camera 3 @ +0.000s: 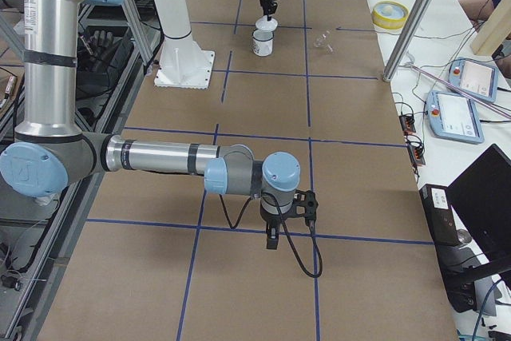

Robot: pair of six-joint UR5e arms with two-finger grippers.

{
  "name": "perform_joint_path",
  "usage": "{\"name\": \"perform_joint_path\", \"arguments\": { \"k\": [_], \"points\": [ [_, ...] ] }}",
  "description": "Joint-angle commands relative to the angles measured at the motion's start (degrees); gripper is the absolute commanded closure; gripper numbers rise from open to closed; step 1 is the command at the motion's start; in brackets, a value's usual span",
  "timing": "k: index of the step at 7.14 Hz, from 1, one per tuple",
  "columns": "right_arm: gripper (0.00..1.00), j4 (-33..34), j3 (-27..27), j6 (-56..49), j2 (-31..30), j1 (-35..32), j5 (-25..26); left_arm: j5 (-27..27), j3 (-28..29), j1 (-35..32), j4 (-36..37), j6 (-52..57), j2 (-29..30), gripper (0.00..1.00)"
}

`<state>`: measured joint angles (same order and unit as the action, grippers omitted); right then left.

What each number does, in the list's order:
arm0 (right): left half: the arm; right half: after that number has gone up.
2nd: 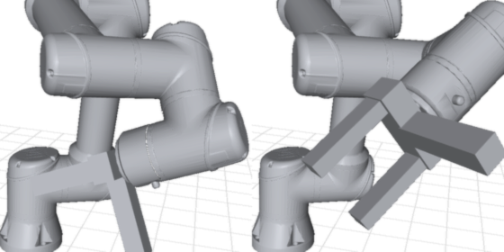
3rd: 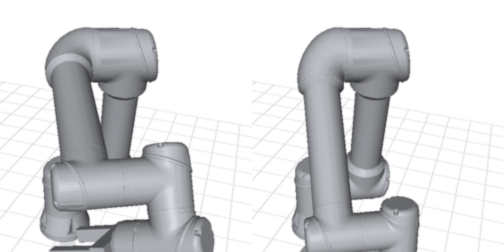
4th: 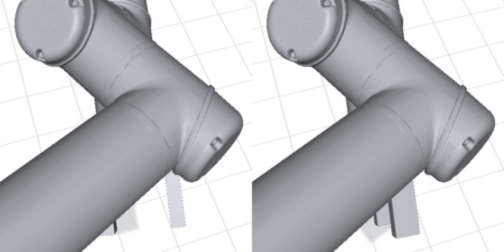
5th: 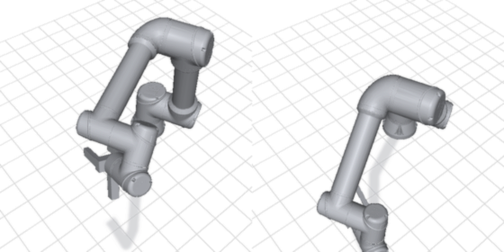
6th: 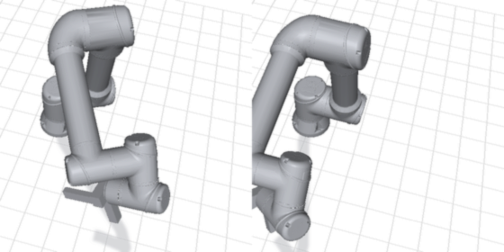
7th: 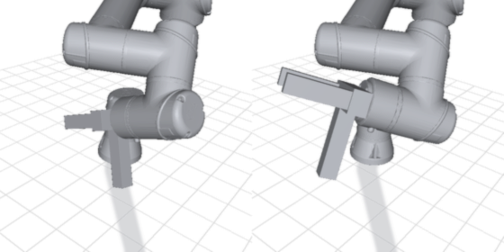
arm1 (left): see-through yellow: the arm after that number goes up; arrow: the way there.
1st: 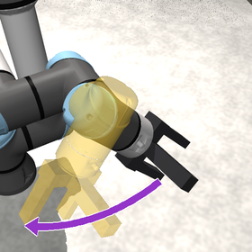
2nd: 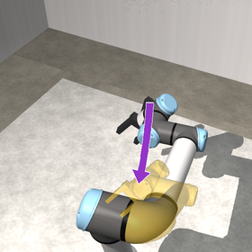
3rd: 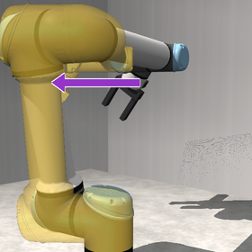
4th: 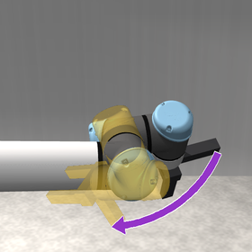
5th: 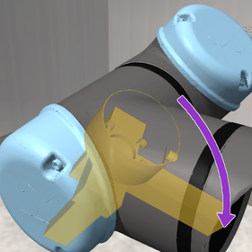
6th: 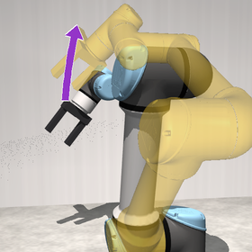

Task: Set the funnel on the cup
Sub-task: 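Carry the lid beside the mug and set it on the table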

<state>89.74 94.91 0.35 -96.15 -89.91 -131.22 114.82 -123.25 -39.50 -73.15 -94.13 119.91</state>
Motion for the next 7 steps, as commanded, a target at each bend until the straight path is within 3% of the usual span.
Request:
{"name": "perform_joint_path", "arguments": {
  "k": [1, 2, 3, 5, 7],
  "points": [
    [0.0, 0.0, -0.1, 0.0, 0.0, 0.0, 0.0, 0.1, -7.6, -1.8, -1.4, 6.9, -9.8, 1.0],
    [0.0, 0.0, -0.1, 0.0, 0.0, 0.0, 0.0, 0.1, -9.1, -1.5, -9.6, 7.0, -18.9, 1.0],
    [0.0, 0.0, 0.0, 0.0, 0.0, 0.0, 0.0, 0.8, -7.6, -0.5, -22.9, 5.6, -27.4, 1.0],
    [0.0, 0.0, 0.0, 0.0, 0.0, 0.0, 0.0, 0.9, 0.8, 6.9, -28.4, -3.2, -27.0, 1.0],
    [0.0, 0.0, 0.0, 0.0, 0.0, 0.0, 0.0, 0.8, 4.5, 9.2, -28.7, -4.0, -26.2, 1.0]
  ]
}}
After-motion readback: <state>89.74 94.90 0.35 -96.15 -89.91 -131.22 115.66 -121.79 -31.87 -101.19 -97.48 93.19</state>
